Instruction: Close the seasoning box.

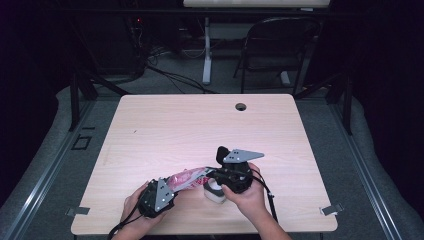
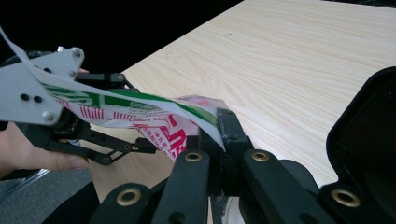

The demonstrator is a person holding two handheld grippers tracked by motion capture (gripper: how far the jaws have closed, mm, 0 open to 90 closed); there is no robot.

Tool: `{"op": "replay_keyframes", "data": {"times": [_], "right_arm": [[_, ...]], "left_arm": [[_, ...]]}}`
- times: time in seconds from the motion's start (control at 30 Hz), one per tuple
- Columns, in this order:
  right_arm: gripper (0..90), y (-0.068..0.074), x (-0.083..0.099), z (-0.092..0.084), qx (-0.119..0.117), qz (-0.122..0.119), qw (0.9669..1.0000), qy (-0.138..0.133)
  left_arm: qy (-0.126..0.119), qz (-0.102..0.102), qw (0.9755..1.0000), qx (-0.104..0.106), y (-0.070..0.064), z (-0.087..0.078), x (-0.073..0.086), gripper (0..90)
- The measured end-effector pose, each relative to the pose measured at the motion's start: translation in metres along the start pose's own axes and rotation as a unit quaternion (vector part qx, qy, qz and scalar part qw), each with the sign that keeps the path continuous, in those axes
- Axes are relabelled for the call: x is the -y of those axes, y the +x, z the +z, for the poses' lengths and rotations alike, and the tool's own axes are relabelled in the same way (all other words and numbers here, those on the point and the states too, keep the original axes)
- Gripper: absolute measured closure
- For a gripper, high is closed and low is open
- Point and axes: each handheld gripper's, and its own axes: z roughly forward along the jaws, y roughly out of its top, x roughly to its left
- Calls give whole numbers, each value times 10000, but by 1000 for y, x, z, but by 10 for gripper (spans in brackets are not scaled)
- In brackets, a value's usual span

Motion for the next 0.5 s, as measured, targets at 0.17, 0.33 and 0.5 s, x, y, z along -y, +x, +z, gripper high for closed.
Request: {"op": "replay_keyframes", "data": {"times": [0.17, 0.33, 0.5], "right_arm": [[900, 0, 0, 1, 2, -8, 10000, -19], [900, 1, -1, 3, 18, -34, 10000, -19], [900, 1, -1, 3, 61, -82, 9999, -16]], "left_arm": [[-96, -99, 9999, 17, 1, -3, -1, 461], [-143, -156, 9998, 33, 2, -6, -2, 458], [-208, -177, 9996, 88, 4, -11, -4, 448]]}}
